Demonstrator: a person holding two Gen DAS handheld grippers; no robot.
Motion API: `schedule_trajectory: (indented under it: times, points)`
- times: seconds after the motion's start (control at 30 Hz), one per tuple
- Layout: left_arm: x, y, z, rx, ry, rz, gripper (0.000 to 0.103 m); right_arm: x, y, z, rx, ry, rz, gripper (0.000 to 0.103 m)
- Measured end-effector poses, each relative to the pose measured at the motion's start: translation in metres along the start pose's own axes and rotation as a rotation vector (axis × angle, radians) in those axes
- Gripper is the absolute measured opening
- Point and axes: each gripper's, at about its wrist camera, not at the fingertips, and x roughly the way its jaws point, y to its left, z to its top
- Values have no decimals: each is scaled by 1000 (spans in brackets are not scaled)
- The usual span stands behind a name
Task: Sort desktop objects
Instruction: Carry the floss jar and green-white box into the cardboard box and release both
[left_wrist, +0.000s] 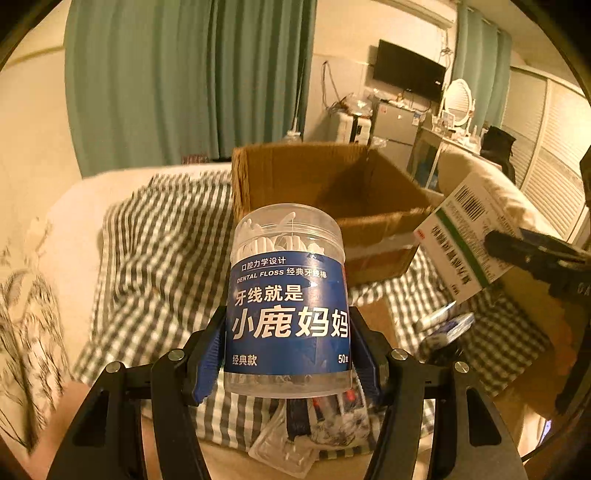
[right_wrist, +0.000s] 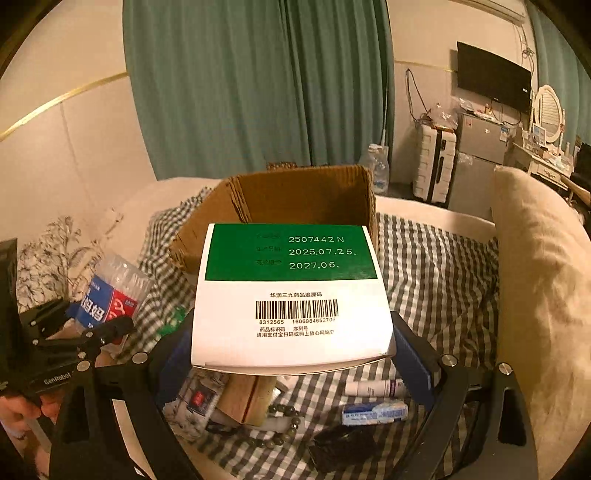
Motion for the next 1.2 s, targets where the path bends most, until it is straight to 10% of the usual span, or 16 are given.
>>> schedule_trajectory:
  times: [0.7, 1.2]
  points:
    - [83, 7, 123, 53, -91, -195, 63, 42, -8, 82, 36, -93, -96, 94]
    - [205, 19, 167, 12, 34, -56, 63, 173, -20, 131, 119, -33, -148, 94]
